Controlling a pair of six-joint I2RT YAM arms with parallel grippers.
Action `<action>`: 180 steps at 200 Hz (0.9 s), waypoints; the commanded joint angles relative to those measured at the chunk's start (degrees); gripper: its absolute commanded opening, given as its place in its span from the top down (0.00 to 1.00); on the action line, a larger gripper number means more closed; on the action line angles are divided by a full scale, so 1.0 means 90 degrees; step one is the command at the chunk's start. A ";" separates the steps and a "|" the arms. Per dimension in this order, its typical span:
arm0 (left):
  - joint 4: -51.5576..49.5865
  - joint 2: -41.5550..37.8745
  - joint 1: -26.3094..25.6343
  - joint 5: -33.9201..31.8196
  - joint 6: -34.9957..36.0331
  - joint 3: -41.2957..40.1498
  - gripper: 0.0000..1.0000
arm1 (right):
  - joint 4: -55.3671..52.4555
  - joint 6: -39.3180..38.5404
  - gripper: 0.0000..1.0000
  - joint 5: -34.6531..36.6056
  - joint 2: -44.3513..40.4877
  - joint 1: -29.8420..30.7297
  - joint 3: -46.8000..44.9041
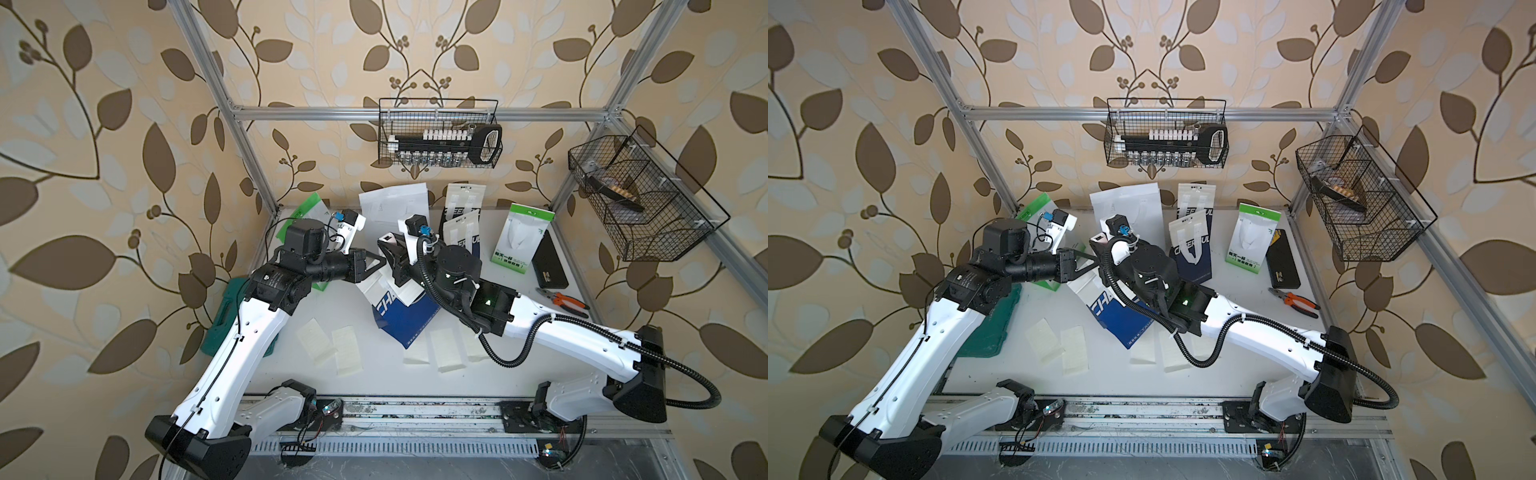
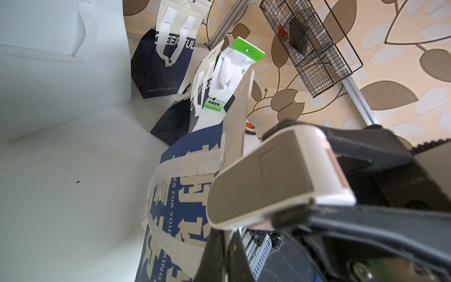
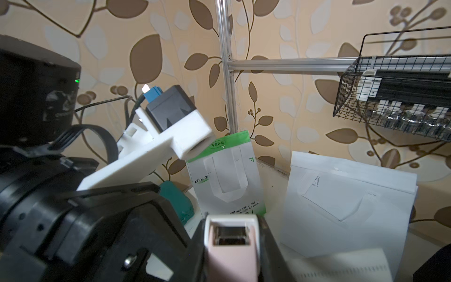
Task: Staple the receipts to the bags
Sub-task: Place the stapler in the takeout bag.
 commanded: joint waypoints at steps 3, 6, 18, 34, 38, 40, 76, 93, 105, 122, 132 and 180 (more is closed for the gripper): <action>0.0240 -0.0180 0.0059 -0.0345 0.0147 0.0210 1.00 | -0.0765 0.0401 1.00 -0.0119 0.0023 0.0011 0.0522; 0.0240 -0.0180 0.0058 -0.0346 0.0174 0.0210 1.00 | -0.0813 0.0418 1.00 -0.0124 0.0033 0.0011 0.0551; 0.0206 -0.0180 0.0058 -0.0428 0.0243 0.0242 1.00 | -0.1112 0.0521 1.00 -0.0103 0.0097 0.0014 0.0755; 0.0162 -0.0171 0.0059 -0.0490 0.0338 0.0259 1.00 | -0.1197 0.0566 1.00 -0.0132 0.0130 0.0007 0.0874; 0.0135 -0.0162 0.0059 -0.0493 0.0368 0.0269 1.00 | -0.1223 0.0575 1.00 -0.0125 0.0135 0.0013 0.0900; 0.0125 -0.0161 0.0059 -0.0493 0.0383 0.0276 1.00 | -0.1235 0.0581 1.00 -0.0125 0.0140 0.0014 0.0923; 0.0085 -0.0247 0.0049 -0.0726 0.0481 0.0230 1.00 | -0.1448 0.0607 1.00 -0.0100 0.0190 0.0026 0.1147; 0.0102 -0.0225 0.0049 -0.0580 0.0380 0.0256 1.00 | -0.1091 0.0487 1.00 -0.0043 0.0116 0.0049 0.0866; 0.0137 -0.0181 0.0054 -0.0513 0.0242 0.0281 1.00 | -0.0793 0.0390 1.00 -0.0018 0.0094 0.0082 0.0671; 0.0122 -0.0105 0.0059 -0.0553 0.0132 0.0316 1.00 | -0.0540 0.0329 1.00 0.0058 0.0087 0.0112 0.0497; 0.0052 -0.0075 0.0059 -0.0634 0.0130 0.0351 1.00 | -0.0501 0.0299 1.00 0.0109 0.0074 0.0126 0.0466; 0.0065 -0.0245 0.0059 -0.1025 0.0549 0.0284 1.00 | -0.1322 0.0599 1.00 0.0207 0.0117 0.0161 0.0885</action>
